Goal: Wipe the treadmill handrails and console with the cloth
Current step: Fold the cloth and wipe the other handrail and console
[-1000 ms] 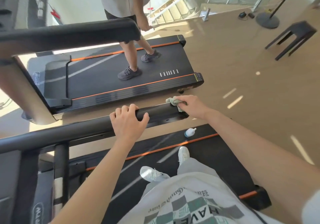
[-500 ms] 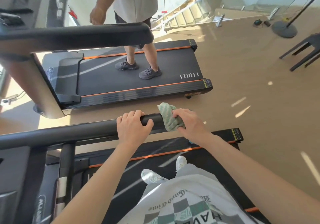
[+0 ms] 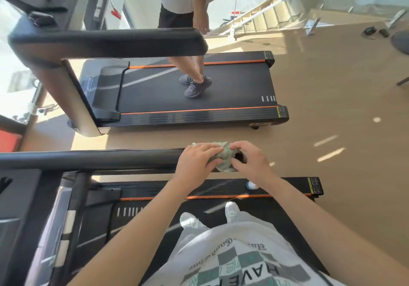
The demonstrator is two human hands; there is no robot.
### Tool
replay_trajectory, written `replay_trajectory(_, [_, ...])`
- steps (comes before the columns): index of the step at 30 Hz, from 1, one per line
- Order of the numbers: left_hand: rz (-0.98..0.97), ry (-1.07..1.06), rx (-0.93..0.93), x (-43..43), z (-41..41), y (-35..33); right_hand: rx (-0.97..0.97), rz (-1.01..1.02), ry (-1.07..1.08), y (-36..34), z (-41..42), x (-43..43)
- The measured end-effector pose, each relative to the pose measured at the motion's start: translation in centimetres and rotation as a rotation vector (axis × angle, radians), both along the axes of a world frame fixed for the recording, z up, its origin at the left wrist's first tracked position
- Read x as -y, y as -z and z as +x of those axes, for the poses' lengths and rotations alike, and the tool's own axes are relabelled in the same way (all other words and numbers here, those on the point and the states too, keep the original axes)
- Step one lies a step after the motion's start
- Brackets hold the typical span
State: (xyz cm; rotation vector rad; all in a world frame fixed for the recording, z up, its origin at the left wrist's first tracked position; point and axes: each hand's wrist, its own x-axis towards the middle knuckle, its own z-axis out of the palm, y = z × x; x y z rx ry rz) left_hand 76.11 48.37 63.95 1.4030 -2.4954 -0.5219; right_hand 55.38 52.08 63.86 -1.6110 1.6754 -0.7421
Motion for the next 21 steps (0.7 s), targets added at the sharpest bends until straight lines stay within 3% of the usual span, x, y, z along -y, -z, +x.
replay_trajectory(3, [-0.073,-0.119,0.023,-0.3,1.9,0.1,-0.027,0.031,-0.189,-0.4,0.8,1.5])
replay_trajectory(9, [-0.107,-0.359,0.132,-1.4,7.1,-0.5,-0.286,-0.006,-0.506,-0.7,5.7,4.1])
replay_trajectory(14, [-0.057,-0.576,0.13,-1.7,13.1,-1.1,-0.423,-0.065,-0.401,-0.1,8.9,3.7])
replay_trajectory(21, [-0.027,-0.687,0.139,-0.1,18.7,-1.7,-0.553,-0.11,-0.127,1.2,7.9,1.8])
